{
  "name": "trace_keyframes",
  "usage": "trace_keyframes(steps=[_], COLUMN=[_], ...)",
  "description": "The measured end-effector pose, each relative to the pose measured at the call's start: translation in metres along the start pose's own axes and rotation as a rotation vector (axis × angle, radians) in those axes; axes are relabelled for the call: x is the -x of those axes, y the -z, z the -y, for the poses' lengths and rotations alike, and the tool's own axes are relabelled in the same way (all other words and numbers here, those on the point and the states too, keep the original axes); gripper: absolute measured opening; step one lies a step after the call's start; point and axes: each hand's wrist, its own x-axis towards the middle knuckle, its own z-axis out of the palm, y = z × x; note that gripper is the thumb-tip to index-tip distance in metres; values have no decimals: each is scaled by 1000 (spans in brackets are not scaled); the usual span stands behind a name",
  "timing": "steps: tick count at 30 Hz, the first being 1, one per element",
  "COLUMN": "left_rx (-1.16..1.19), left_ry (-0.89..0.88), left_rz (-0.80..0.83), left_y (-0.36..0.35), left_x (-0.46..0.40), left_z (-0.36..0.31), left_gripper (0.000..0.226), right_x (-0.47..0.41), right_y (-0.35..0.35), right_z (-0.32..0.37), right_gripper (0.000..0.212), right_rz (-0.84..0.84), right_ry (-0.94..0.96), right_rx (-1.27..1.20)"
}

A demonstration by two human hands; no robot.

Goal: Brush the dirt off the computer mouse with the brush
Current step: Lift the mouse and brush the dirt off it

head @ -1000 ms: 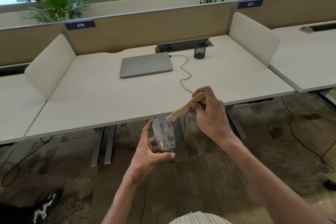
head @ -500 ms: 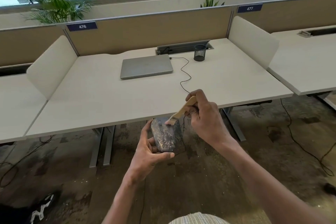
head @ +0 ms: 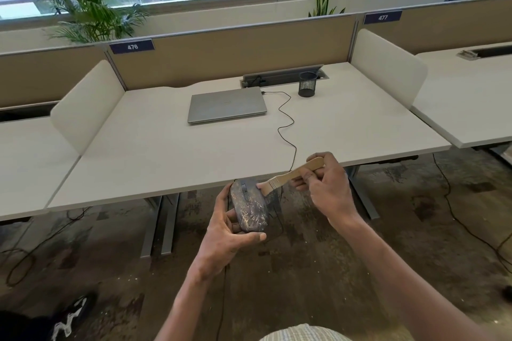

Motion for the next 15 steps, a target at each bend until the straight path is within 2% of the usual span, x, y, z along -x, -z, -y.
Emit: trace_keyframes(steps=[6,10,12,15], left_rx=[-18,-3,-2,-13], left_ry=[5,15,21,31], left_rz=[12,15,24,18], left_y=[-5,-6,-5,-7], left_x=[-1,-1,1,2], left_z=[-1,-2,-1,-1], left_gripper=[122,122,120,118], right_x=[-3,-1,-2,-8], right_y=[2,4,8,8], right_z=[4,-3,0,15], right_gripper=[20,19,20,21], right_rz=[-40,-17,-40,-48], right_ry=[13,20,96,311], right_rx=[-71,8,65,167])
